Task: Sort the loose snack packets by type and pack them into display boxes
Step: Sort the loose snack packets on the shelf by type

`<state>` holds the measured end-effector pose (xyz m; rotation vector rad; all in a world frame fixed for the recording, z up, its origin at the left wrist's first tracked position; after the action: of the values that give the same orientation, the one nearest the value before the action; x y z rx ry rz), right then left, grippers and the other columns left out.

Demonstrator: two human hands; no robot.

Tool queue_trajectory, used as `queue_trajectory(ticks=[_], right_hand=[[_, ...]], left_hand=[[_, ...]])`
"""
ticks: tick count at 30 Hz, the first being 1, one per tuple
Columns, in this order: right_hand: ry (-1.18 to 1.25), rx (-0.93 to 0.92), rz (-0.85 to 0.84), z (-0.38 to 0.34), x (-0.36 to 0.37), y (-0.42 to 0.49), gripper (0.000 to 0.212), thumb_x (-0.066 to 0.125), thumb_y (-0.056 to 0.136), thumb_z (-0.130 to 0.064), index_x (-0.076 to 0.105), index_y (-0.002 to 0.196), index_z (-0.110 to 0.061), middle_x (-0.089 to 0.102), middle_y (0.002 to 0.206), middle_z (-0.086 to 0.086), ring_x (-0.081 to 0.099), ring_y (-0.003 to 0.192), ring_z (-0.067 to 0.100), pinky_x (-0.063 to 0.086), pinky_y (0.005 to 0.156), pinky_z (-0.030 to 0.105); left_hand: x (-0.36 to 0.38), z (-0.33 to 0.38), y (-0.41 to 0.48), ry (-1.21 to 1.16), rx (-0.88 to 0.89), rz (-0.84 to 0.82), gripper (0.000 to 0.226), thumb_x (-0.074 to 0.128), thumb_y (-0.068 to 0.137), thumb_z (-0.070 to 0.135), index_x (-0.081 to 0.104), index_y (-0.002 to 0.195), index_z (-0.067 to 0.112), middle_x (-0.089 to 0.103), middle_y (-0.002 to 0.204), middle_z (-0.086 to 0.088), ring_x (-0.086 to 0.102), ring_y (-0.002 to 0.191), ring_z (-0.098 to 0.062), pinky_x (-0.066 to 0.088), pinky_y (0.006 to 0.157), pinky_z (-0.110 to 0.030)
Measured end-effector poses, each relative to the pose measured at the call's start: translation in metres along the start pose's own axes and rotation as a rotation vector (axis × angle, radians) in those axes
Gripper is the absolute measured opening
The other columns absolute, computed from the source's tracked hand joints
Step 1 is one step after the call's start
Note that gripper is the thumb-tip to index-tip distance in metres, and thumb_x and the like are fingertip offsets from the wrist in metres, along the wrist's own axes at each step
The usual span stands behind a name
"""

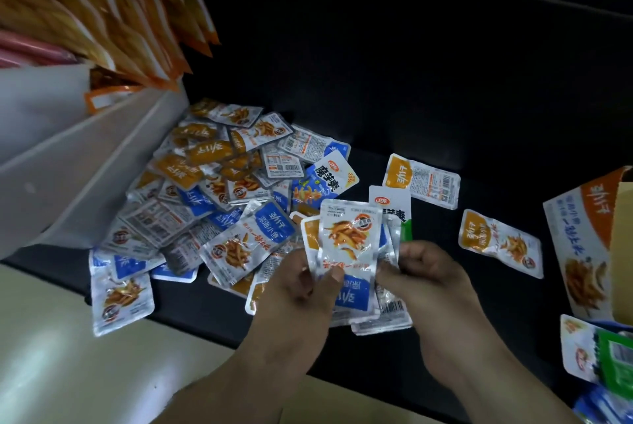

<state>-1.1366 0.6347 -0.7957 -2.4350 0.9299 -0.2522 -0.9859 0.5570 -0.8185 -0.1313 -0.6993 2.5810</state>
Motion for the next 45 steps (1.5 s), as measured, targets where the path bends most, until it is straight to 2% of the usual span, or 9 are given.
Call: queue_trajectory(ticks=[8,14,19,26,31,35,38,41,45], right_hand=[[-0.200,-0.137,-0.220,-0.014,0.057,0.006,0.026,0.069,0.098,-0.018,0.069,0.104,-0.043,0.076,0.104,-0.023,0.071,0.094,-0.004,0.058,0.079,0.018],[-0.405,-0.217,-0.154,-0.021,0.044,0.009,0.012,0.071,0.096,-0.023,0.075,0.098,-0.033,0.074,0.095,-0.025,0.066,0.092,-0.011,0.050,0.079,0.005],[-0.380,-0.140,0.013,-0.015,-0.007,0.013,0.014,0.070,0.096,-0.028,0.079,0.088,-0.036,0.077,0.090,-0.016,0.072,0.089,0.000,0.059,0.087,0.030],[-0.525,-0.282,0.312,-0.017,-0.084,0.028,0.004,0.072,0.092,-0.030,0.074,0.096,-0.032,0.072,0.090,-0.013,0.067,0.080,0.001,0.045,0.061,0.007],[-0.894,-0.288,0.339,0.000,-0.126,0.051,0.043,0.067,0.095,-0.036,0.060,0.137,-0.031,0.038,0.162,0.001,0.028,0.153,0.021,0.030,0.118,0.034],[-1.117,-0.200,0.172,0.027,-0.127,0.056,0.067,0.055,0.101,-0.047,0.028,0.160,-0.031,0.011,0.172,-0.006,-0.002,0.159,0.020,0.007,0.129,0.038],[-1.165,-0.344,0.190,0.033,-0.122,0.044,0.056,0.063,0.096,-0.041,0.049,0.150,-0.034,0.035,0.164,-0.007,0.026,0.155,0.023,0.034,0.122,0.041],[-1.270,-0.443,0.222,0.036,-0.116,0.036,0.050,0.080,0.081,-0.033,0.069,0.130,-0.032,0.063,0.137,-0.002,0.062,0.122,0.034,0.060,0.089,0.047],[-1.307,-0.533,0.281,0.032,-0.106,0.033,0.035,0.086,0.070,-0.025,0.077,0.103,-0.033,0.063,0.098,-0.002,0.060,0.085,0.029,0.058,0.064,0.039]], left_hand=[[-0.068,0.044,0.029,0.204,0.180,0.190,0.023,0.072,0.097,0.018,0.067,0.111,0.035,0.079,0.095,0.017,0.076,0.087,-0.004,0.060,0.062,-0.019],[-0.108,0.049,0.030,1.128,0.415,0.510,0.066,0.086,0.074,0.025,0.061,0.135,0.018,0.050,0.147,-0.017,0.044,0.132,-0.046,0.038,0.106,-0.061],[-0.058,0.028,0.016,1.146,0.686,0.268,0.056,0.087,0.071,0.010,0.068,0.122,0.019,0.054,0.144,-0.011,0.045,0.128,-0.040,0.043,0.094,-0.064],[0.005,0.015,0.019,1.201,0.793,-0.042,0.040,0.072,0.085,0.032,0.070,0.123,0.021,0.053,0.148,-0.006,0.044,0.141,-0.034,0.049,0.102,-0.059],[0.066,0.011,0.041,1.421,0.940,-0.319,0.055,0.062,0.089,0.042,0.058,0.141,0.027,0.052,0.153,-0.007,0.047,0.143,-0.031,0.044,0.113,-0.051],[0.082,0.003,0.064,1.550,0.802,-0.353,0.067,0.026,0.095,0.056,0.046,0.153,0.030,0.032,0.166,-0.010,0.028,0.155,-0.033,0.016,0.127,-0.052],[0.079,-0.002,0.060,1.529,0.843,-0.325,0.052,0.039,0.095,0.051,0.066,0.133,0.027,0.053,0.154,-0.009,0.047,0.145,-0.032,0.037,0.118,-0.053],[0.075,-0.004,0.056,1.428,0.902,-0.277,0.028,0.059,0.092,0.044,0.073,0.100,0.022,0.068,0.136,-0.007,0.062,0.130,-0.029,0.048,0.111,-0.049],[0.067,-0.001,0.049,1.188,0.759,-0.213,0.036,0.087,0.077,0.034,0.069,0.105,0.021,0.065,0.136,0.001,0.064,0.124,-0.021,0.053,0.101,-0.034]])
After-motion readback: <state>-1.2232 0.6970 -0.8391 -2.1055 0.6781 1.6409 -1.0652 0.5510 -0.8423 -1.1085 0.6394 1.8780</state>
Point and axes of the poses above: each hand's wrist, its own y-axis towards the middle knuckle, its own x-axis out of the palm, z = x × y, the point moved 4 cm from there along y, towards the middle knuckle
